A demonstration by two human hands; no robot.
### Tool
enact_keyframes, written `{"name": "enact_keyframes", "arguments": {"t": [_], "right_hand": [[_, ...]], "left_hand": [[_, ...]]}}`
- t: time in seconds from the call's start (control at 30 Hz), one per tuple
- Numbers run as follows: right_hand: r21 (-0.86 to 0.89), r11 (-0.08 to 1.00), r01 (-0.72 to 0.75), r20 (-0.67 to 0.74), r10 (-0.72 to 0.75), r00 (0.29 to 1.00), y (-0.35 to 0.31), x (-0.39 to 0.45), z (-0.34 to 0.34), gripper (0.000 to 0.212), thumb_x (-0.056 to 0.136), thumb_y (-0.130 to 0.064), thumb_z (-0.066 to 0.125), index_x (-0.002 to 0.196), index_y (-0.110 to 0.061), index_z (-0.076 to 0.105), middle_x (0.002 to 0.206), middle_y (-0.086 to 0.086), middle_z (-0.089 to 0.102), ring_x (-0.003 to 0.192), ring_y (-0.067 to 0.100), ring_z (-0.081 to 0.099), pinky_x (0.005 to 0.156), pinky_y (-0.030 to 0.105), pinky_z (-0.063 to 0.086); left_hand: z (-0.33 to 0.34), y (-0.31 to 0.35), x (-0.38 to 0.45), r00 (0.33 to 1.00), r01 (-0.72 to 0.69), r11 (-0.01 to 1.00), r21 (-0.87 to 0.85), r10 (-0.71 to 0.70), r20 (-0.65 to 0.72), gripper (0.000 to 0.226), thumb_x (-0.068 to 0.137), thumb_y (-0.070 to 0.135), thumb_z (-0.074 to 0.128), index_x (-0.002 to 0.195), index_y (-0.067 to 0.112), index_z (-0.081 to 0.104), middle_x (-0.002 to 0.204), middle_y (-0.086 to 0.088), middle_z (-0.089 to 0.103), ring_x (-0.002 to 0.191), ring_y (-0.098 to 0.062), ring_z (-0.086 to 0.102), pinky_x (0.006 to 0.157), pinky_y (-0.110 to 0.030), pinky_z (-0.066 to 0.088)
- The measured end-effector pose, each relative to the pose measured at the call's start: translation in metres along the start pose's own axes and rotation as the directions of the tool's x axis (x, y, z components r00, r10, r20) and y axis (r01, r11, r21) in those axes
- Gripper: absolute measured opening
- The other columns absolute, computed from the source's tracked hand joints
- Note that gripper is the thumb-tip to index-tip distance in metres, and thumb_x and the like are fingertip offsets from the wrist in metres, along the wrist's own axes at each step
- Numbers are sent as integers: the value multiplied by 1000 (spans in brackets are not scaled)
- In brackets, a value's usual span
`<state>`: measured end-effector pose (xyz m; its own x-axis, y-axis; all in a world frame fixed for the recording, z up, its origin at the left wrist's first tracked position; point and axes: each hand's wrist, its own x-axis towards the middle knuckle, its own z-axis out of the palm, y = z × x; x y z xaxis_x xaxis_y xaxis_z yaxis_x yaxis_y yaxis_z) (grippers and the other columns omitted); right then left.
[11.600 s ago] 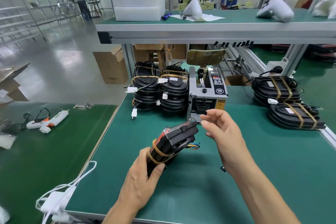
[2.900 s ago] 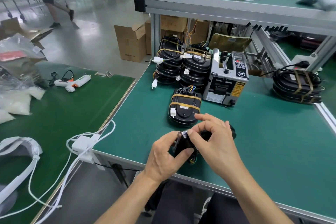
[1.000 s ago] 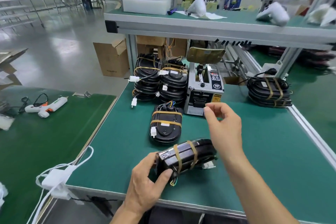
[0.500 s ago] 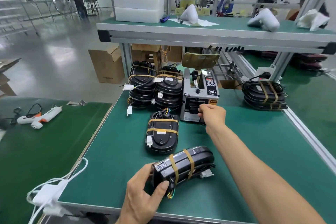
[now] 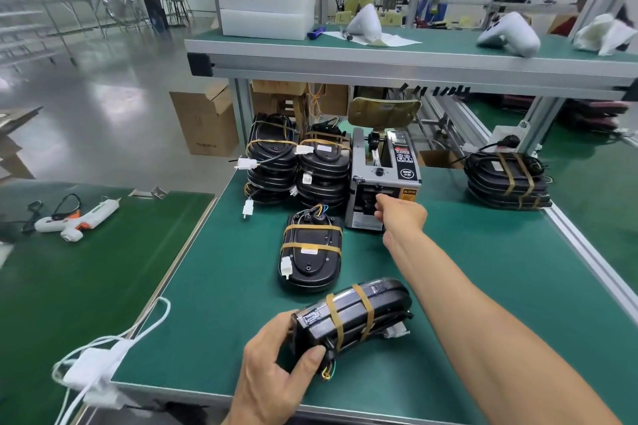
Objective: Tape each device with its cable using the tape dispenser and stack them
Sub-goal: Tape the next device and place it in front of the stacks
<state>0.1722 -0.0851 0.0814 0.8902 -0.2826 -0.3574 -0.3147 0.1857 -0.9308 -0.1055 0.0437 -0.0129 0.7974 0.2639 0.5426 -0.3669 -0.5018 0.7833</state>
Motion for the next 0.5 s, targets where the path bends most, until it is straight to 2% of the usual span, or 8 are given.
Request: {"name": "enact_keyframes", "arguments": {"t": [0.23, 0.4, 0.5], "right_hand": [[54, 997, -52, -26, 53, 998, -1, 2, 6, 18, 83, -4, 77, 69, -9, 66, 61, 1, 70, 50, 12, 61, 50, 22, 48], [44, 997, -70, -34, 71, 997, -2, 2, 9, 16, 81, -5, 75, 71, -9, 64, 62, 1, 68, 49, 11, 58, 43, 21, 41], [-12, 997, -70, 21, 71, 997, -1, -2, 12, 18, 82, -8, 78, 70, -10, 64, 58, -1, 66, 47, 11, 54, 47, 21, 42]], "left_hand": [[0, 0, 1, 1000, -3, 1000, -4, 3, -9, 38, 92, 44, 73, 129, 39, 67, 110, 10, 78, 98, -18, 77, 81, -37, 61], [1, 1, 1, 1000, -4, 1000, -14, 4, -11, 38, 93, 44, 73, 129, 37, 67, 111, 8, 78, 98, -19, 77, 80, -38, 61], [1, 2, 1, 1000, -7, 1000, -18, 6, -12, 37, 93, 44, 73, 129, 37, 67, 111, 8, 78, 98, -20, 77, 79, -39, 62]]}}
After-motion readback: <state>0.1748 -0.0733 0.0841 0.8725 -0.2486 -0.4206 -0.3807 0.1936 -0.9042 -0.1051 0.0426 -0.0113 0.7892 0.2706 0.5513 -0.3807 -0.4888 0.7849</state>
